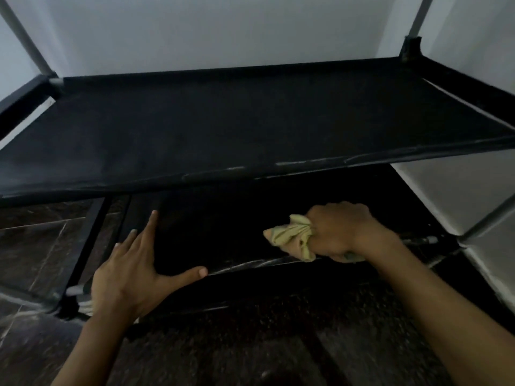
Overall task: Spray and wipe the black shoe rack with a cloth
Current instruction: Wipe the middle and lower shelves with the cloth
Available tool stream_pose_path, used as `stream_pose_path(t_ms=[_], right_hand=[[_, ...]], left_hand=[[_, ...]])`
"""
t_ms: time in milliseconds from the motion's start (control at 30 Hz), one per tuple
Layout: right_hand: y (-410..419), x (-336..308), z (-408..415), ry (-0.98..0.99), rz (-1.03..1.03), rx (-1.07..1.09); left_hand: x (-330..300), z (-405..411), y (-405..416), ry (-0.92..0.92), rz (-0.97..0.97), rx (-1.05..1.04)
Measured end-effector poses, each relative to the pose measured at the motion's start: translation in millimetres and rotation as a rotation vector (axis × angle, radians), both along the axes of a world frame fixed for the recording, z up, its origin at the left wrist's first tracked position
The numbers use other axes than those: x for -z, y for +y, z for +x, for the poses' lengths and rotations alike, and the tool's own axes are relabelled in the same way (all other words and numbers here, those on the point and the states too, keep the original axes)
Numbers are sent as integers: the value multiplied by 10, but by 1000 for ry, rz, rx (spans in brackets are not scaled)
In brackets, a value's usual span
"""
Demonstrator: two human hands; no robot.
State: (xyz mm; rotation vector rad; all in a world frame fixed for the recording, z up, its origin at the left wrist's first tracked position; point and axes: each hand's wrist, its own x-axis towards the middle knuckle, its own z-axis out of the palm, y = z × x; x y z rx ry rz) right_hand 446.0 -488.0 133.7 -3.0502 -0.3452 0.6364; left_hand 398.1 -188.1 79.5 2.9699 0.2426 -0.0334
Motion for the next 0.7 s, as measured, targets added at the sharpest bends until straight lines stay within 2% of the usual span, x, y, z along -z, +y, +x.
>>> stream_pose_path(t_ms=[67, 167, 233, 367, 433, 500, 600, 700], right_hand=[[197, -20, -124, -72, 3, -49], [618, 108, -256, -195, 268, -139], [881, 246, -222, -263, 373, -194], [904, 454, 79, -247, 454, -115], [737, 524, 232, -350, 350, -33], [475, 528, 349, -452, 210, 167], [152, 463, 293, -411, 123, 452], [287, 455, -4, -380, 60, 348]], left_hand=[[-7, -15, 7, 5, 22, 15], [-13, -12, -32, 32, 35, 41], [2, 16, -104, 56, 42, 66], [43, 70, -313, 83, 36, 117], [53, 85, -342, 99, 41, 100], [36, 88, -327, 128, 43, 68], [12, 74, -343, 154, 55, 61], [8, 94, -372, 162, 67, 78]])
